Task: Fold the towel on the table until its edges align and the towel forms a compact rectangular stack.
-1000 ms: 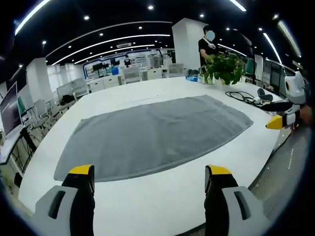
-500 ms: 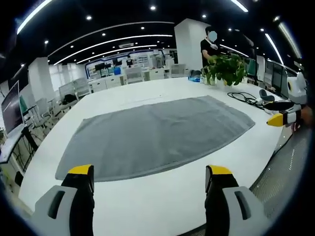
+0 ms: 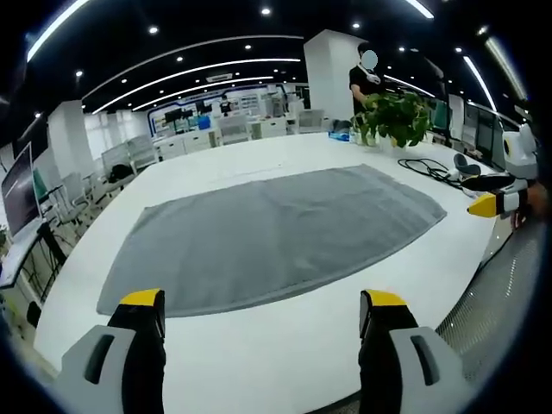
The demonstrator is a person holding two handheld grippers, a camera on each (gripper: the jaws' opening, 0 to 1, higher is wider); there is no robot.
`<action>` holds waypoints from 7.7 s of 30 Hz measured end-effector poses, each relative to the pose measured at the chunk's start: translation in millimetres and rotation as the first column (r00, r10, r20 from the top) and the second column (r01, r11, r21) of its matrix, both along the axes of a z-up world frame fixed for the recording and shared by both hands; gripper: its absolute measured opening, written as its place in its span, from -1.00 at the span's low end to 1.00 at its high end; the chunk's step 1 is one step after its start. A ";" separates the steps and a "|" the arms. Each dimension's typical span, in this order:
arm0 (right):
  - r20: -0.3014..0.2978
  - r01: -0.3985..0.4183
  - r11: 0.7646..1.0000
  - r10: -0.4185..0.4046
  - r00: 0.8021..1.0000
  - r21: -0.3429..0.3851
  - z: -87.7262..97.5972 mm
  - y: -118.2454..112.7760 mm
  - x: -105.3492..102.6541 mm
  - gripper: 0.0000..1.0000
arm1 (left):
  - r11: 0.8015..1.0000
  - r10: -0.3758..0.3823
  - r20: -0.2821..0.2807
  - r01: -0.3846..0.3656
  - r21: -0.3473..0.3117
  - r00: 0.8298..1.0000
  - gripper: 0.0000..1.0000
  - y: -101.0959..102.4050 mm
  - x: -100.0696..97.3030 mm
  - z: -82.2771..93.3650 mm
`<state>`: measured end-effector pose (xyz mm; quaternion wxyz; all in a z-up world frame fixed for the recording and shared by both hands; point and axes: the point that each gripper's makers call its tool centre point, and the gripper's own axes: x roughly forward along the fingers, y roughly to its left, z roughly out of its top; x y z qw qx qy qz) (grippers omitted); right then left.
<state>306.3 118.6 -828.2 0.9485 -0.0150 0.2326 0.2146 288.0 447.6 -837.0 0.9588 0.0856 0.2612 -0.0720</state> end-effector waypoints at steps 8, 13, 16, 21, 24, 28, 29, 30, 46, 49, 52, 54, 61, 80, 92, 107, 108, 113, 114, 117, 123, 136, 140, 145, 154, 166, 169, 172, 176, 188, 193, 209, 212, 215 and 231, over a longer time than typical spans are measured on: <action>0.007 0.000 1.000 0.000 1.000 0.011 2.3 -0.3 0.7 0.99 | 1.000 -0.007 -0.008 0.007 0.007 1.000 0.92 -5.5 -2.1 1.9; -0.014 -0.016 1.000 0.016 1.000 -0.004 -1.8 2.1 -1.6 0.99 | 1.000 -0.021 -0.010 0.021 0.012 1.000 0.92 -7.6 -2.4 1.6; -0.020 -0.024 1.000 0.024 1.000 -0.001 -2.3 4.4 -3.3 0.99 | 1.000 -0.009 -0.002 0.009 0.001 1.000 0.92 -4.5 -1.0 2.8; -0.025 -0.030 1.000 0.030 0.999 -0.006 -4.0 4.7 -3.9 0.98 | 1.000 -0.005 0.007 0.005 -0.002 1.000 0.92 -1.6 0.5 2.9; -0.025 -0.028 1.000 0.028 0.999 -0.002 -4.2 4.3 -3.5 0.98 | 1.000 0.002 0.018 -0.002 -0.009 1.000 0.92 -0.5 0.8 5.0; -0.022 -0.025 1.000 0.025 0.999 -0.005 -4.1 3.6 -2.9 0.98 | 1.000 0.006 0.022 -0.006 -0.015 1.000 0.92 1.0 2.7 3.1; -0.020 -0.022 1.000 0.022 1.000 -0.006 -3.8 3.1 -2.5 0.98 | 1.000 0.005 0.022 -0.005 -0.015 1.000 0.92 4.1 3.9 1.9; -0.019 -0.020 1.000 0.020 1.000 -0.005 -3.2 2.7 -2.5 0.98 | 1.000 0.005 0.024 -0.005 -0.014 1.000 0.92 5.2 4.1 1.6; 0.104 0.023 0.998 -0.028 0.994 0.053 31.9 -5.7 1.8 0.89 | 1.000 0.006 0.034 -0.005 -0.013 0.999 0.92 -0.4 1.4 8.5; 0.099 0.028 0.997 -0.034 0.994 0.068 31.3 -5.3 2.3 0.94 | 1.000 0.004 0.031 -0.003 -0.008 1.000 0.92 0.0 1.4 7.2; 0.087 0.022 0.998 -0.028 0.996 0.060 30.2 -3.4 1.1 0.93 | 1.000 0.003 0.031 -0.003 -0.008 1.000 0.92 1.4 2.2 4.6; 0.089 0.025 0.998 -0.031 0.996 0.060 30.5 -4.0 1.1 0.93 | 1.000 0.003 0.031 -0.003 -0.007 1.000 0.92 2.4 2.6 3.6; 0.078 0.020 0.998 -0.025 0.997 0.060 28.9 -3.4 0.4 0.88 | 1.000 0.001 0.029 -0.001 -0.002 1.000 0.92 6.2 3.9 0.8; 0.037 -0.008 0.997 0.005 0.999 0.078 22.8 2.9 -3.3 0.84 | 1.000 -0.031 0.025 0.031 0.007 0.999 0.93 -9.2 -1.5 10.0; 0.045 -0.004 0.996 0.000 0.999 0.084 23.7 1.8 -2.0 0.82 | 1.000 -0.027 0.024 0.027 -0.007 0.999 0.92 -3.2 2.0 5.5; 0.028 0.009 0.994 -0.012 1.000 0.109 23.5 0.7 -2.0 0.89 | 0.999 -0.032 0.020 0.032 0.003 0.999 0.93 1.3 4.2 -0.5; 0.029 0.008 0.994 -0.011 1.000 0.110 23.7 0.8 -2.1 0.89 | 1.000 -0.022 0.017 0.023 -0.006 1.000 0.93 2.4 4.3 -1.3; 0.020 0.006 0.994 -0.009 1.000 0.112 23.1 1.2 -2.7 0.91 | 1.000 -0.031 0.015 0.031 0.000 0.999 0.94 -0.8 3.4 -1.6; 0.021 0.007 0.994 -0.009 1.000 0.113 23.6 1.0 -2.5 0.92 | 1.000 -0.027 0.015 0.027 -0.004 1.000 0.94 0.5 4.0 -1.7; 0.023 0.011 0.993 -0.013 1.000 0.114 24.5 -1.6 -1.8 0.93 | 1.000 -0.023 0.016 0.023 -0.003 1.000 0.94 1.5 4.4 -1.8; 0.020 0.018 0.992 -0.021 1.000 0.123 26.8 -5.8 -0.4 0.94 | 1.000 -0.025 0.015 0.025 -0.002 1.000 0.95 1.7 4.6 0.5; 0.043 0.100 0.983 -0.107 0.993 0.154 32.6 -44.4 17.2 0.91 | 0.995 -0.097 0.044 0.097 0.014 0.994 0.79 -18.0 11.6 27.2; 0.058 0.111 0.982 -0.121 0.991 0.156 39.3 -54.2 19.3 0.91 | 0.993 -0.115 0.066 0.115 -0.003 0.991 0.78 -31.7 17.5 37.5; 0.074 0.132 0.980 -0.144 0.987 0.146 46.6 -72.3 25.5 0.89 | 0.990 -0.140 0.085 0.142 -0.021 0.987 0.76 -47.8 25.7 47.6; 0.100 0.160 0.975 -0.176 0.979 0.152 62.7 -96.2 35.1 0.84 | 0.974 -0.219 0.113 0.224 -0.031 0.969 0.75 -88.8 35.4 69.5; 0.135 0.188 0.971 -0.209 0.969 0.150 76.6 -123.2 52.5 0.79 | 0.949 -0.307 0.136 0.314 -0.031 0.942 0.75 -134.4 46.7 86.5; 0.142 0.199 0.967 -0.222 0.965 0.158 80.5 -131.4 56.6 0.79 | 0.945 -0.315 0.129 0.323 -0.046 0.940 0.75 -142.1 47.9 85.6; 0.151 0.200 0.968 -0.222 0.963 0.151 87.8 -131.7 53.8 0.78 | 0.940 -0.326 0.131 0.336 -0.057 0.936 0.75 -150.0 50.0 88.3; 0.158 0.204 0.969 -0.226 0.961 0.142 92.5 -138.1 52.9 0.78 | 0.929 -0.357 0.140 0.366 -0.048 0.924 0.75 -160.2 54.2 91.9; 0.154 0.239 0.961 -0.260 0.953 0.140 95.6 -166.9 58.9 0.77 | 0.890 -0.443 0.172 0.454 -0.032 0.880 0.76 -200.7 64.5 116.0; 0.151 0.235 0.963 -0.254 0.955 0.133 95.6 -173.2 68.1 0.77 | 0.862 -0.495 0.185 0.506 -0.014 0.849 0.76 -225.8 66.7 128.8; 0.197 0.207 0.975 -0.220 0.955 0.087 124.5 -173.9 109.9 0.72 | 0.760 -0.645 0.121 0.650 -0.003 0.754 0.70 -297.5 64.9 121.2; 0.192 0.194 0.978 -0.206 0.960 0.080 123.6 -169.8 115.9 0.71 | 0.745 -0.664 0.110 0.667 0.013 0.739 0.68 -306.2 65.3 119.0; 0.182 0.183 0.981 -0.193 0.964 0.072 119.5 -168.0 124.2 0.68 | 0.734 -0.676 0.098 0.679 0.005 0.730 0.66 -314.5 67.7 116.5; 0.150 0.183 0.982 -0.189 0.971 0.053 101.8 -169.4 171.6 0.63 | 0.672 -0.740 0.010 0.740 -0.022 0.672 0.46 -351.7 65.4 89.1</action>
